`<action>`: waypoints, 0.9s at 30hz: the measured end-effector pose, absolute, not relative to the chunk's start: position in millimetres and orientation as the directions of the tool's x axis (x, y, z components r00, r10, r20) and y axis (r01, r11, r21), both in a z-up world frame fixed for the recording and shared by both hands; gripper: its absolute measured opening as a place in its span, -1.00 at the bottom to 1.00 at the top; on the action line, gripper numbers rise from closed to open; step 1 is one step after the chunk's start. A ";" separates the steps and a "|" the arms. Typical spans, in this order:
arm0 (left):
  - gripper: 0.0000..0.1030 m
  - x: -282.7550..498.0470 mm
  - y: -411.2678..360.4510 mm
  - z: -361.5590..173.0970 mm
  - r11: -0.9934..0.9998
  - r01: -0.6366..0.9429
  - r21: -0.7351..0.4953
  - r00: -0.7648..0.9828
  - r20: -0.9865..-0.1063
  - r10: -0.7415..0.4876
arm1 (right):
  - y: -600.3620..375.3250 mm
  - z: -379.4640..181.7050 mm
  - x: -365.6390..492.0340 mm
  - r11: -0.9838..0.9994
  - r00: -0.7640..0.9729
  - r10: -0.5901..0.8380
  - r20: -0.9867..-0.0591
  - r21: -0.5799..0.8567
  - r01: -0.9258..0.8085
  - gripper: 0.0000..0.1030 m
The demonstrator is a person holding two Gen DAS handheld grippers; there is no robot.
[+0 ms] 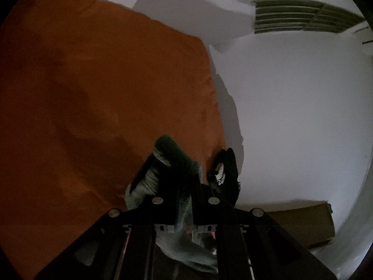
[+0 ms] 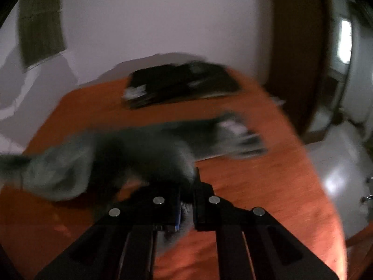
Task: Fold clothes
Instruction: 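Lift and shake out the grey garment with both grippers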
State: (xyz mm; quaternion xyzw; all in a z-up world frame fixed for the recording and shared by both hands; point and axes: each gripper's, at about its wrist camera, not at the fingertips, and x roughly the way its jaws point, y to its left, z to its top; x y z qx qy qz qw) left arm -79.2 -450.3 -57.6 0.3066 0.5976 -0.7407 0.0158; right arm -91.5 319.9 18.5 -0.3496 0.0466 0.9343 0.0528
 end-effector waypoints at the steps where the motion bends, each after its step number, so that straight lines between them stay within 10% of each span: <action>1: -0.83 -78.6 -451.4 -60.3 -0.289 0.390 -0.874 -0.804 -0.476 0.356 | 344.3 27.5 -87.0 -0.987 -0.747 0.083 -0.659 0.047 -0.151 -0.87; 11: -0.82 -28.6 -425.9 -93.9 -0.461 0.265 -0.847 -0.717 -0.492 0.494 | 405.4 17.3 18.2 -0.964 -0.629 -0.033 -0.777 -0.141 0.225 -0.83; 15: -0.80 -1.0 -438.5 -161.2 -0.383 0.501 -0.776 -0.606 -0.631 0.485 | 415.7 -52.8 33.6 -0.943 -0.359 -0.214 -0.908 0.096 0.317 -0.60; 21: -0.80 18.7 -463.4 -202.8 -0.341 0.691 -0.637 -0.542 -0.769 0.339 | 498.0 -86.8 23.2 -0.802 -0.304 -0.553 -0.776 0.595 -0.057 -0.29; 23: -0.80 16.2 -456.7 -198.0 -0.334 0.674 -0.659 -0.563 -0.751 0.345 | 520.7 -91.1 19.2 -0.760 -0.360 -0.548 -0.755 0.629 -0.161 0.14; 27: -0.47 -2.1 -416.2 -177.5 -0.440 0.590 -0.677 -0.561 -0.736 0.380 | 545.0 -123.1 0.0 -0.724 -0.375 -0.502 -0.779 0.616 -0.310 0.18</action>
